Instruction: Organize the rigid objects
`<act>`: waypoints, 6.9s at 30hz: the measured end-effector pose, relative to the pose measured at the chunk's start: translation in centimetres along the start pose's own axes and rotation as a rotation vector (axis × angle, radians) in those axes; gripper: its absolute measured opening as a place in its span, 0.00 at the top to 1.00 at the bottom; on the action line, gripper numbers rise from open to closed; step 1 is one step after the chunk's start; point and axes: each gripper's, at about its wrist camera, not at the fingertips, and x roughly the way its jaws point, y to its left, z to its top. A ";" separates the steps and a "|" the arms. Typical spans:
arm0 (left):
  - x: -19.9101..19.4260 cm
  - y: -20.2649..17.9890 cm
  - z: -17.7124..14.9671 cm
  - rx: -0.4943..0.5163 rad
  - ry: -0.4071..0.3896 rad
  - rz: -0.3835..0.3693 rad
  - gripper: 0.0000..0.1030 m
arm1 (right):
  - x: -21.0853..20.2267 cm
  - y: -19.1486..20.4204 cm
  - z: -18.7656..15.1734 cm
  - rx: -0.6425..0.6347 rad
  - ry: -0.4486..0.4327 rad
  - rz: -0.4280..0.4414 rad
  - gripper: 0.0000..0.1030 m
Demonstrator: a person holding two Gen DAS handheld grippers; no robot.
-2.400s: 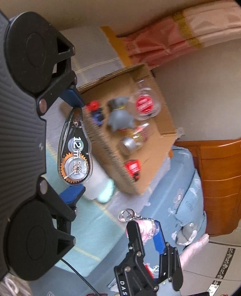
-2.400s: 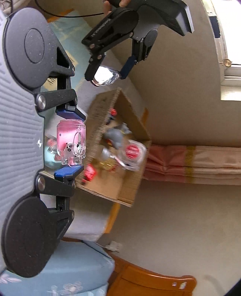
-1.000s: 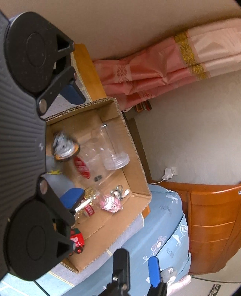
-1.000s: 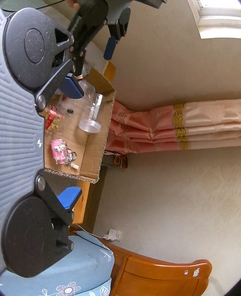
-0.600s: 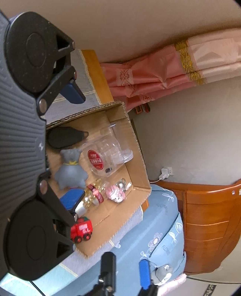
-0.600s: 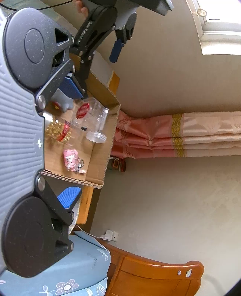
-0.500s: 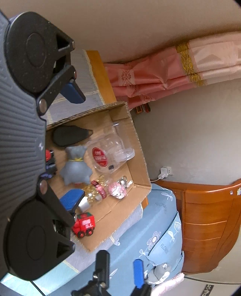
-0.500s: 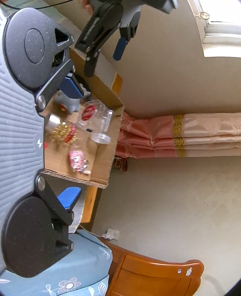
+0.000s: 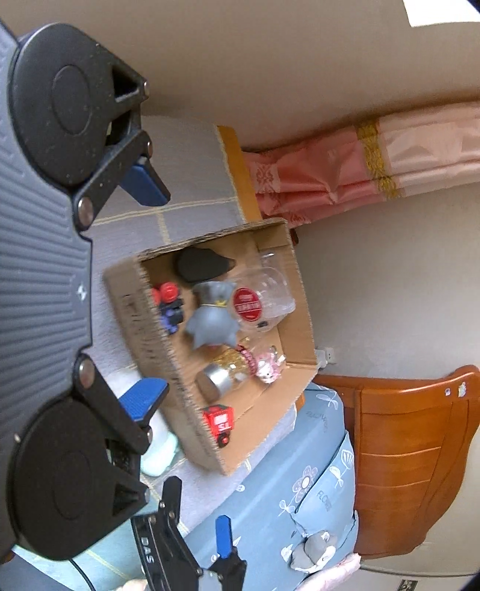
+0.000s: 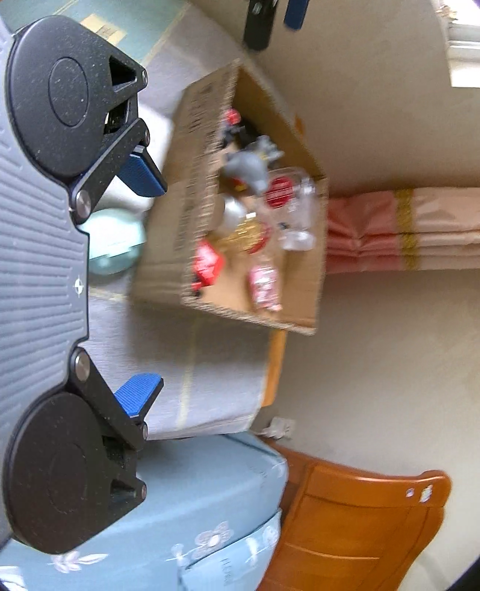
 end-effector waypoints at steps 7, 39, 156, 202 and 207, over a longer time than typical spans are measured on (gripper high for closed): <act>-0.8 -1.5 -2.8 -0.061 0.024 0.013 0.02 | 2.0 0.7 -2.6 -0.033 0.047 -0.032 0.00; 6.5 -9.4 -5.4 0.057 0.090 -0.052 0.01 | 4.9 0.3 -5.4 -0.093 0.044 0.131 0.00; 17.0 -6.1 14.2 0.254 0.102 -0.242 0.19 | 7.1 -1.5 7.4 -0.286 0.006 0.207 0.43; -3.5 -4.8 -3.0 -0.152 0.025 0.116 0.01 | -5.7 4.5 1.0 0.134 0.053 -0.040 0.00; -4.9 -5.2 -4.0 -0.155 0.018 0.153 0.01 | -7.3 5.2 0.5 0.123 0.047 -0.085 0.00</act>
